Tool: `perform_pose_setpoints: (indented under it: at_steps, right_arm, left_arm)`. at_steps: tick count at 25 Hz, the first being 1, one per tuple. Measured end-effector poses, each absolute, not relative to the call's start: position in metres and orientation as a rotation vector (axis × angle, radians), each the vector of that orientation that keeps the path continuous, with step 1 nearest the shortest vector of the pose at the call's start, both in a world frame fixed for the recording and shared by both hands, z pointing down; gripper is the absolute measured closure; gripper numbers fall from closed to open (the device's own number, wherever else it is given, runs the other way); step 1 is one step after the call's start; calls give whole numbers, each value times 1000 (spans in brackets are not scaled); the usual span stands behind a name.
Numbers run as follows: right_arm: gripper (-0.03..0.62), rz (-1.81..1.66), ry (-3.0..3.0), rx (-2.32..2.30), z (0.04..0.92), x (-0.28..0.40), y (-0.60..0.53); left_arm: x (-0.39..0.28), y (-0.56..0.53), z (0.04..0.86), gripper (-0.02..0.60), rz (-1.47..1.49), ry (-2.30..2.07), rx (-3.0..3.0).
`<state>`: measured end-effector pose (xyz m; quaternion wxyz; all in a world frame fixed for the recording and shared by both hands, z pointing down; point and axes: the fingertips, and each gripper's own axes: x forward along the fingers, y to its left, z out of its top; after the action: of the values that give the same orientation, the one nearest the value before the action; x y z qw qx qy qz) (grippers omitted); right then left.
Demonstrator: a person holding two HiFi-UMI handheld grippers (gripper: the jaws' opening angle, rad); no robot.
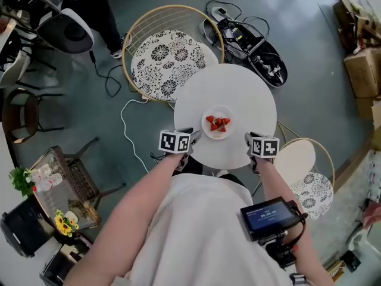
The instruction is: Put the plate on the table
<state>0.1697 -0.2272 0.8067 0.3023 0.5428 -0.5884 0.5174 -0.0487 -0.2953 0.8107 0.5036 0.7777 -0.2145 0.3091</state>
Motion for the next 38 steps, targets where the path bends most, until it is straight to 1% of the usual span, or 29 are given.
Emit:
perform_pose_setpoints:
  at_steps: [4,8,10,11,14,15,17,18,25,31,38]
  right_arm:
    - [508,1381,-1610,1459,793,173,-205]
    - [514,1428,-1735,1394,780,161,-175]
    - [576,1408,-1786,1367,772,161,-157]
    - [589,1398,-1811,1364,768,163,-147]
    - [589,1385,-1874,1372,759,175,-111]
    - [589,1387,-1897,1374,757,178,-98]
    - [589,1406,-1956,1378,755,180,-71]
    - [589,1414,-1982,1379,754,180,-58]
    - [589,1360,-2136,1360,720,175,32]
    - [591,1328,-2251,1369,688,159,78]
    - [591,1309,-2320,1349,668,131,125]
  left_arm:
    - [-66,-280,797,430,648,-592,1884]
    - [-72,-242,777,430,584,-584,1921]
    - [-67,-216,767,430,591,-528,1973]
    - [-62,-201,762,430,600,-497,1997]
    - [-43,-155,749,431,620,-435,2053]
    - [-37,-141,747,458,631,-431,2073]
    - [-26,-114,742,549,651,-441,2121]
    - [-21,-101,739,572,655,-450,2144]
    - [10,4,704,577,658,-447,2302]
    - [9,71,678,577,654,-434,2353]
    - [2,115,656,577,605,-416,2361]
